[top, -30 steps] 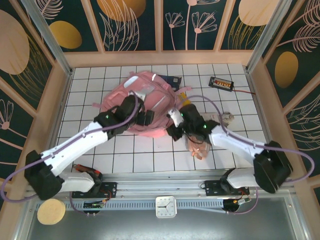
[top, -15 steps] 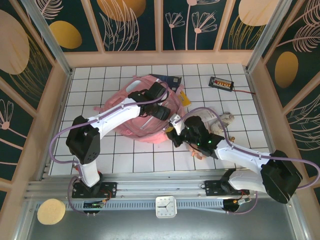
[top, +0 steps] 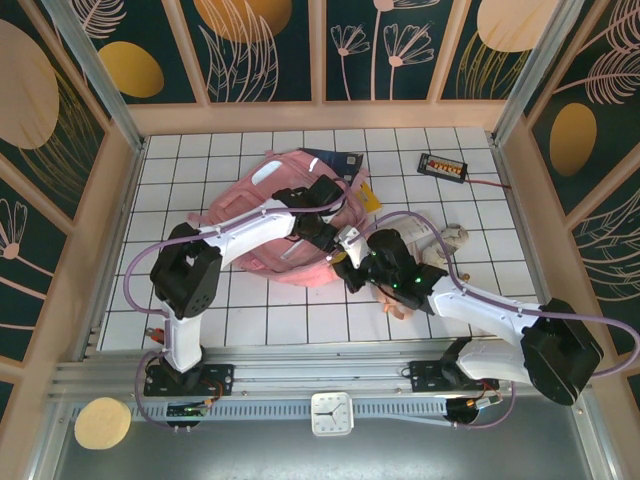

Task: Pack books, pencil case, and school supplies into a backpack

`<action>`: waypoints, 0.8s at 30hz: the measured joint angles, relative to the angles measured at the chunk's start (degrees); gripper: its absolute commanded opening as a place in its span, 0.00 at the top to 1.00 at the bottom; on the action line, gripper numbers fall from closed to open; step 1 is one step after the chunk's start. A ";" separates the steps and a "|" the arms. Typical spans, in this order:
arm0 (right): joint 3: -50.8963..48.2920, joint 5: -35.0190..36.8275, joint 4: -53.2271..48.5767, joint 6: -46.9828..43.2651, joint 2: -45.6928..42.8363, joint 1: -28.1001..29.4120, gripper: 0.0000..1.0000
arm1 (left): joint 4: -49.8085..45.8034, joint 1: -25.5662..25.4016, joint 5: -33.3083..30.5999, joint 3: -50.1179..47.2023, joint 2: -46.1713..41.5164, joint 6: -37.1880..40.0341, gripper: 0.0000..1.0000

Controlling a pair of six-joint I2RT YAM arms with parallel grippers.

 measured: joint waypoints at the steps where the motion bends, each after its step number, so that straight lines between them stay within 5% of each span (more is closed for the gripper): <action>1: 0.02 0.02 -0.04 -0.02 0.02 0.00 1.00 | -0.04 0.00 0.26 0.09 0.00 0.02 0.31; 4: 0.33 0.02 -0.02 -0.02 0.20 0.00 1.00 | -0.74 0.02 0.50 0.76 0.04 0.04 0.45; 7: 0.85 0.22 0.00 -0.02 0.20 0.00 1.00 | -2.38 -0.07 0.13 2.93 1.42 0.15 0.93; 8: 1.03 0.48 0.00 -0.02 0.20 0.00 1.00 | -2.58 -0.15 -0.15 3.41 2.08 0.17 1.00; 14: 2.51 1.86 -3.39 -0.44 0.20 -0.52 1.00 | -5.44 1.40 1.99 7.23 3.89 -2.49 1.00; 24: 20.02 11.02 -17.64 5.31 7.58 1.68 1.00 | -18.84 7.50 4.33 34.71 10.29 -10.03 1.00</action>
